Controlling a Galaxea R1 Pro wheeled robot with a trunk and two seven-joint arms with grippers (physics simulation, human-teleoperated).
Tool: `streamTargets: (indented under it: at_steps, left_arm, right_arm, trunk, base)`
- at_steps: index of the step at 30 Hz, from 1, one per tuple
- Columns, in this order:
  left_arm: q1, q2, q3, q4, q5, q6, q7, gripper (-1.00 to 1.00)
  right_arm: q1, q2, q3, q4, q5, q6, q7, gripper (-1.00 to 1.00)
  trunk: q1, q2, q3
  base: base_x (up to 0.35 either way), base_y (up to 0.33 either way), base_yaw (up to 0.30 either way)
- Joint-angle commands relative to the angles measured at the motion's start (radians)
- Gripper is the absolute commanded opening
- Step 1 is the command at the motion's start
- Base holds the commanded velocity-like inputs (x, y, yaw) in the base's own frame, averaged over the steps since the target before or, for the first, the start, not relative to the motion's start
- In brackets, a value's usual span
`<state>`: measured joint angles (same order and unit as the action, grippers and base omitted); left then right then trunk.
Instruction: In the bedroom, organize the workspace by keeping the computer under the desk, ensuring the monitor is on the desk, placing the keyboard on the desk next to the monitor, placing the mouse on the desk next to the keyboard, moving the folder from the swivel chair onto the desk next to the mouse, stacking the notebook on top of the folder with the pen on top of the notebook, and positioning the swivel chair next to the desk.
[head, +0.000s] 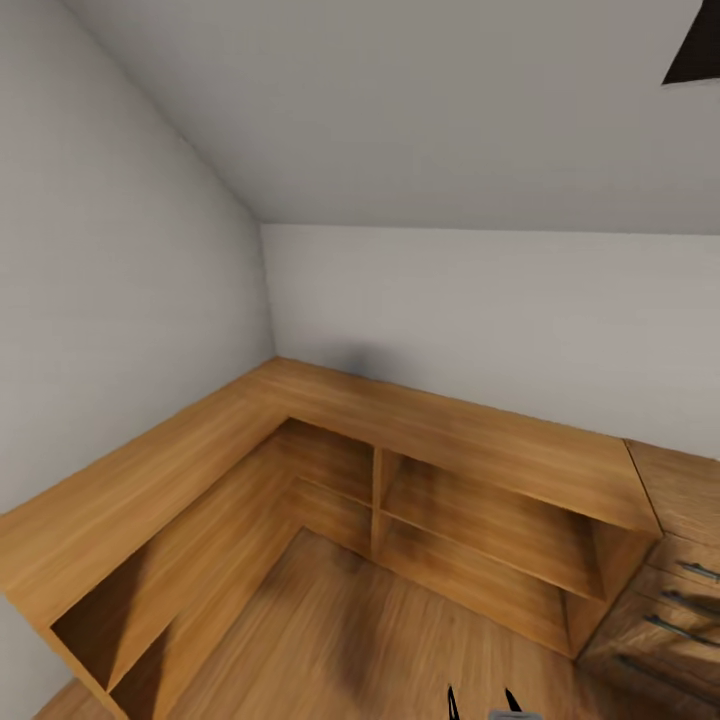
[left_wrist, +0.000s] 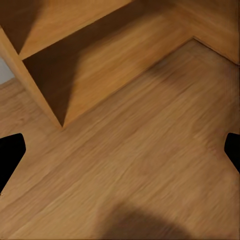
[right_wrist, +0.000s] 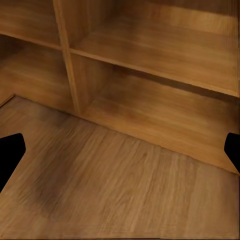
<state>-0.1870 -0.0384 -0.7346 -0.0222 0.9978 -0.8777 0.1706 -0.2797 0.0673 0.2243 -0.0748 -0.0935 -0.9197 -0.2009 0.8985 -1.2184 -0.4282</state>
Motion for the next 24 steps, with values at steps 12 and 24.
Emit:
streamTargets:
  at_steps: [12, 24]
  left_arm:
    - [0.000, 0.000, -0.009, -0.001, -0.001, -0.001, 0.010, 1.00]
    - [0.000, 0.000, -0.009, -0.001, -0.001, -0.001, 0.010, 1.00]
  right_arm:
    - [-0.002, 0.000, 0.009, 0.001, -0.009, -0.001, -0.002, 1.00]
    - [-0.001, 0.000, 0.009, 0.001, -0.009, -0.001, -0.002, 1.00]
  trunk:
    - [0.000, -0.001, -0.005]
    - [0.000, -0.001, -0.006]
  base:
    - [0.000, 0.222, -0.294]
    - [0.000, 0.022, -0.294]
